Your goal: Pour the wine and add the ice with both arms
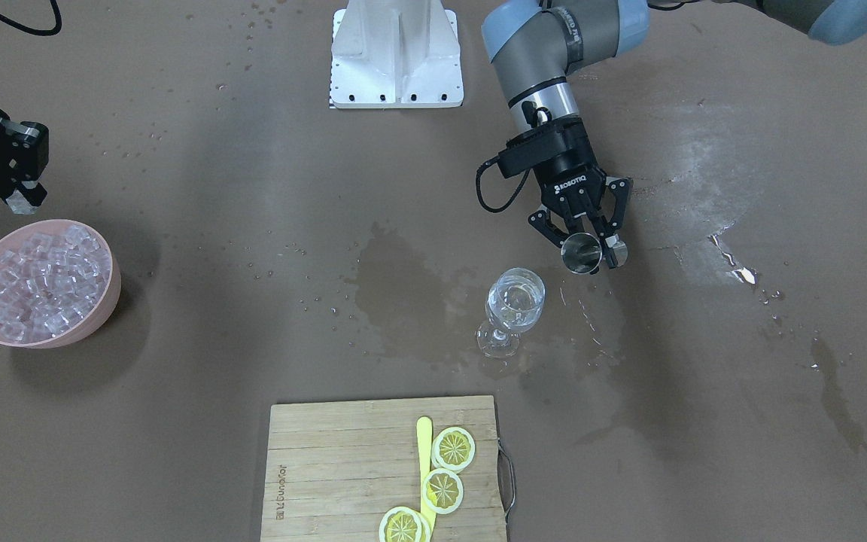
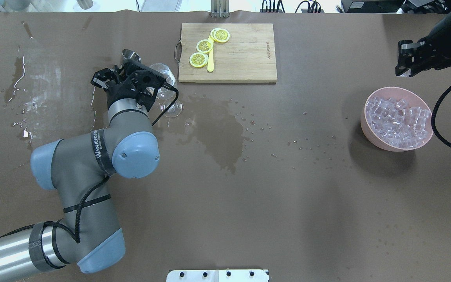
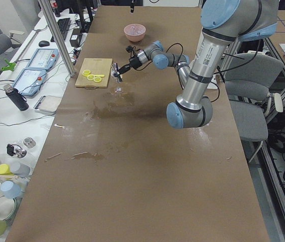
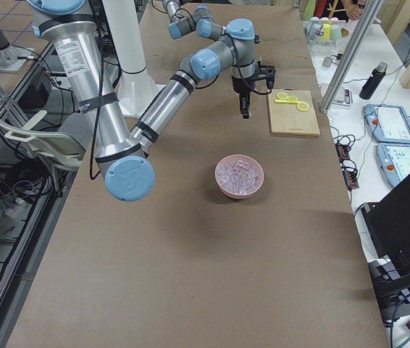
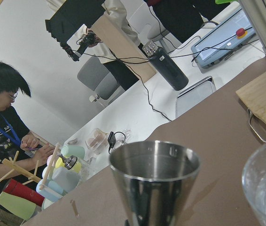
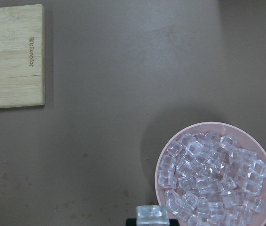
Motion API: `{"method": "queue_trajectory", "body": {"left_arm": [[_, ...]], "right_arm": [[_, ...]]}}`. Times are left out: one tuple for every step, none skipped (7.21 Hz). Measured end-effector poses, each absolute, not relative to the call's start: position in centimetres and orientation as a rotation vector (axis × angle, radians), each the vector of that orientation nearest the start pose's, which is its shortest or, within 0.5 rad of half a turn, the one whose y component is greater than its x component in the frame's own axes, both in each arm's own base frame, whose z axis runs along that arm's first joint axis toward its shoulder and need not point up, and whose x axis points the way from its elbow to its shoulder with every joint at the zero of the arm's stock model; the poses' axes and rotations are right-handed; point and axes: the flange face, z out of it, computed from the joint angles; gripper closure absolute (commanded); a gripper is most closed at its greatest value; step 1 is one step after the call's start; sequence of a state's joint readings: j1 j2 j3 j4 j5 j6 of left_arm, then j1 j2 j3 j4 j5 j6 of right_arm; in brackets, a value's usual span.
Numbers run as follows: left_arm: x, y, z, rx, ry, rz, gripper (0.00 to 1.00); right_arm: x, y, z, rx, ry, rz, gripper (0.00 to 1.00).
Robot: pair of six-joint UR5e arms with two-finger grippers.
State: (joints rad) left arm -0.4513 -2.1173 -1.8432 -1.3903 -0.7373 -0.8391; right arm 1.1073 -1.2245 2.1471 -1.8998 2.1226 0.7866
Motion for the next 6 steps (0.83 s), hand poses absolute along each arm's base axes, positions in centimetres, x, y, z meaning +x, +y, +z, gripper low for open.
{"method": "queue_trajectory", "body": {"left_arm": [[46.1,-45.3,23.3,0.998,0.044,0.001,0.78],[46.3,-45.4,23.3,0.997,0.036,0.015,0.79],[46.4,-45.4,23.3,0.997,0.026,0.034,0.79],[46.4,-45.4,23.3,0.997,0.013,0.057,0.79],[46.4,-45.4,23.3,0.997,-0.002,0.082,0.79],[46.3,-45.4,23.3,0.996,-0.018,0.105,0.79]], "right_arm": [[-15.6,-49.4,26.5,0.165,-0.776,0.141,1.0],[-15.6,-49.6,26.5,0.169,-0.777,0.14,1.0],[-15.8,-49.9,26.5,0.168,-0.777,0.14,1.0],[-15.9,-50.1,26.5,0.167,-0.777,0.141,1.0],[-16.0,-50.3,26.7,0.161,-0.773,0.144,1.0],[-16.1,-50.6,27.0,0.154,-0.768,0.149,1.0]]}}
